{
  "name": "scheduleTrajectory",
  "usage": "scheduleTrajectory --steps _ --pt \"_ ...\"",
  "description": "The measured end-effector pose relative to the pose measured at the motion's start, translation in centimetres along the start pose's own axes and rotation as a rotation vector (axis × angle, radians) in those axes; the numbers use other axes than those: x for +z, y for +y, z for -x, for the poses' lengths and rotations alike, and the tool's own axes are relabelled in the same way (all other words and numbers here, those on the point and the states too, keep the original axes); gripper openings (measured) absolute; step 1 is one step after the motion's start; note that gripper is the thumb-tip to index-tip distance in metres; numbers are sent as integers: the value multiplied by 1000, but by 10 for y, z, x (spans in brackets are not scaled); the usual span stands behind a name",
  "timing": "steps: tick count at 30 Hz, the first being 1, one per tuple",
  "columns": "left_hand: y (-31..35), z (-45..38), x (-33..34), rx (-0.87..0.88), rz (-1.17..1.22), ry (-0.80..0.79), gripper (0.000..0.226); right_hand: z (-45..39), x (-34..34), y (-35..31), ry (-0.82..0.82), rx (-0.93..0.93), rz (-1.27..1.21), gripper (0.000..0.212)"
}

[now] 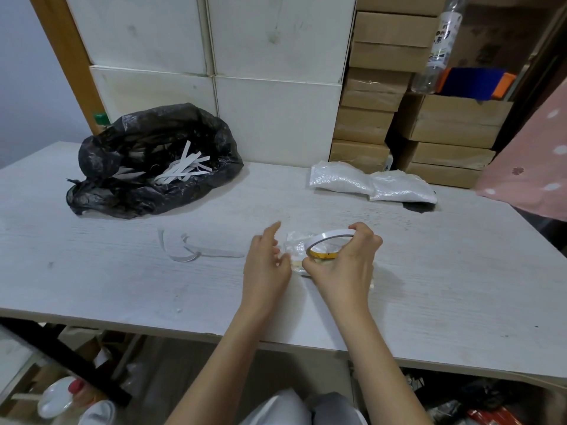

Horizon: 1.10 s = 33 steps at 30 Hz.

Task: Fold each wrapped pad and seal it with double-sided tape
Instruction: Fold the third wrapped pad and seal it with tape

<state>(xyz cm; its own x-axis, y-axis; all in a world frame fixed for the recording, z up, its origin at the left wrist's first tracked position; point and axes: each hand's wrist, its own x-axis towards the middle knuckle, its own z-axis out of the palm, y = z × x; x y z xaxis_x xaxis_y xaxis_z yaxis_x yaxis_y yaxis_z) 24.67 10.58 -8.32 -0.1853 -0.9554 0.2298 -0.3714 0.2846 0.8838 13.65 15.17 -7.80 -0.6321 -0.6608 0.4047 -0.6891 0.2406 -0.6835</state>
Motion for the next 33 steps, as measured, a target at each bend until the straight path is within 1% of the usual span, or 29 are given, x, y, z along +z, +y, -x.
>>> scheduleTrajectory --steps 2,3,4,6,8,11,14,19,22,25,29,33 --pt "1 5 -1 -20 -19 76 44 0 -2 -1 -5 7 2 84" --pt "0 8 -2 36 -57 106 40 -1 -2 -2 -9 8 2 84" --pt "1 12 -2 137 -133 108 36 -1 -2 -3 -15 13 -1 84" --pt "5 24 1 338 -307 24 31 -2 -4 -4 -24 34 -19 84" --pt "2 35 6 415 -447 -40 30 -3 -7 -6 -46 54 -48 85" --pt "0 42 5 361 -526 -90 42 -5 -14 -9 -103 96 -164 89" --pt "2 38 6 364 -585 -102 44 -11 -19 -15 -106 136 -212 92" --pt "2 38 9 395 -685 -89 44 -14 -24 -20 -2 -5 -90 80" --pt "2 38 10 425 -691 -45 43 -14 -30 -16 23 -82 -59 80" --pt "-1 38 12 442 -694 -10 40 -9 -28 -14 54 -121 -77 85" --pt "-3 38 15 483 -698 57 37 -7 -27 -4 141 -114 -161 91" --pt "-5 39 15 506 -726 104 33 -8 -27 16 160 10 -245 93"
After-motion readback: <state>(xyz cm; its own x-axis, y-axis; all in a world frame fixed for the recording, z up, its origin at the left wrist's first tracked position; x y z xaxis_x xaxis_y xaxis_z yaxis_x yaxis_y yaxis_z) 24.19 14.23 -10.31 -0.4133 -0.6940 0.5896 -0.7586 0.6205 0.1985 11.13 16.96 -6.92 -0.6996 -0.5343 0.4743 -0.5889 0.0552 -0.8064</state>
